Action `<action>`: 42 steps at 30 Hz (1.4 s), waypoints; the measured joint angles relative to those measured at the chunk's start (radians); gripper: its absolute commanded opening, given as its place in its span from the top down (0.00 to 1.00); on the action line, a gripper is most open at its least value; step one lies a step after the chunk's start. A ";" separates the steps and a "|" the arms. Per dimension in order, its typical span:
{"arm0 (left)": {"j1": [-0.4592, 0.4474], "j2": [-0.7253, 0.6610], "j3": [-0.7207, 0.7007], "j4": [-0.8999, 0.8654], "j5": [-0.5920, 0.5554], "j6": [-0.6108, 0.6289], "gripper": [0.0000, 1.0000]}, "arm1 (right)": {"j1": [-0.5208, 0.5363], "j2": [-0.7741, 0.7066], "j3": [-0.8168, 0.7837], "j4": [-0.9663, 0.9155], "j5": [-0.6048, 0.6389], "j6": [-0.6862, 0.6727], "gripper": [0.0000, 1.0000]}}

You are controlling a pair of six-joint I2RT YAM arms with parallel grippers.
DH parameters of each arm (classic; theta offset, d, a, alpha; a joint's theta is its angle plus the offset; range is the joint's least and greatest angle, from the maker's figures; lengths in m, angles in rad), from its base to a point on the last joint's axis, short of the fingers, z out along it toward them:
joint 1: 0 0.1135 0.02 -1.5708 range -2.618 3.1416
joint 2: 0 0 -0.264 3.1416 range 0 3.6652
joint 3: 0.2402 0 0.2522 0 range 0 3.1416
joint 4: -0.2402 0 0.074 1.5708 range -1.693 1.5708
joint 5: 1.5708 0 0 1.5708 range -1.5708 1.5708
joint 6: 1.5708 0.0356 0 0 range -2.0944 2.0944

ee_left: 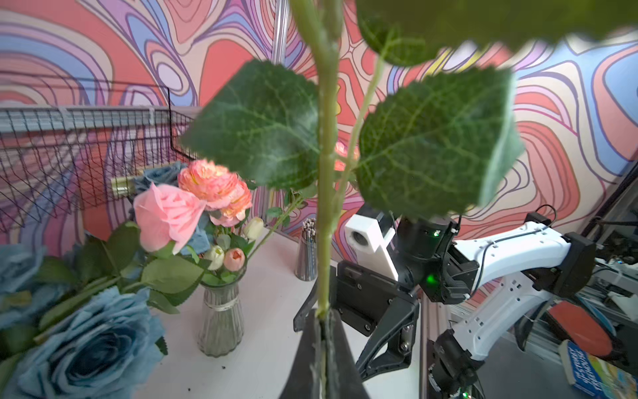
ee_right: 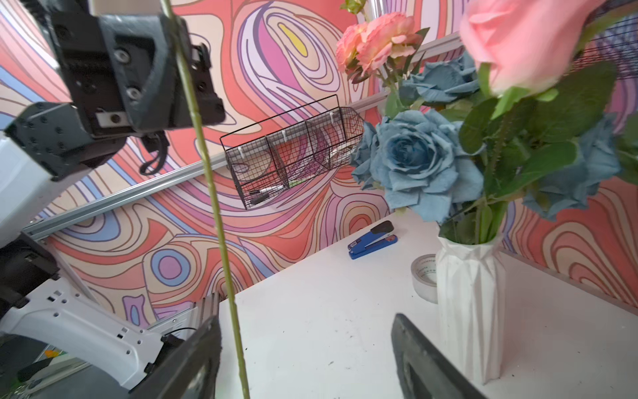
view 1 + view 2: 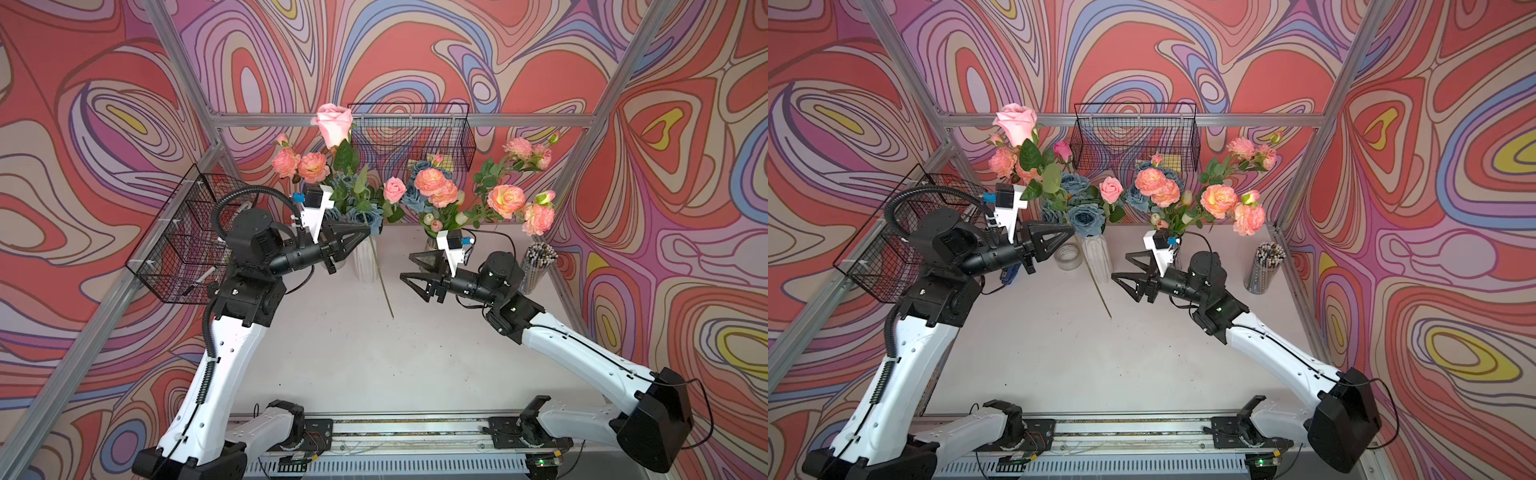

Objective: Pick out pink flowers from the vase
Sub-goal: Pick up the flower from the vase.

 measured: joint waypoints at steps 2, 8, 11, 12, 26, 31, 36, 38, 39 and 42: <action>0.000 0.001 -0.041 0.019 0.015 -0.024 1.00 | 0.000 0.019 0.032 -0.002 -0.031 0.004 0.24; 0.000 0.003 -0.127 0.102 0.040 -0.090 1.00 | 0.002 0.047 0.072 0.018 -0.100 0.039 0.29; -0.002 0.003 -0.188 0.191 0.047 -0.144 1.00 | 0.002 0.079 0.094 0.031 -0.122 0.059 0.33; -0.005 0.004 -0.211 0.224 0.048 -0.163 1.00 | 0.002 0.094 0.105 0.036 -0.132 0.068 0.35; -0.074 0.049 -0.254 0.340 0.043 -0.186 1.00 | 0.006 0.179 0.165 0.053 -0.188 0.148 0.78; -0.077 0.053 -0.261 0.332 0.028 -0.161 1.00 | 0.009 0.180 0.190 0.000 -0.183 0.126 0.99; -0.079 0.043 -0.280 0.313 0.001 -0.144 0.69 | 0.013 0.180 0.232 -0.137 -0.156 0.063 1.00; -0.083 0.032 -0.303 0.303 -0.019 -0.140 0.59 | 0.013 0.180 0.259 -0.208 -0.129 0.023 1.00; -0.085 0.024 -0.317 0.300 -0.032 -0.140 0.53 | 0.014 0.180 0.272 -0.243 -0.110 0.000 1.00; -0.093 -0.006 -0.372 0.295 -0.069 -0.142 0.30 | 0.015 0.177 0.309 -0.356 -0.030 -0.072 1.00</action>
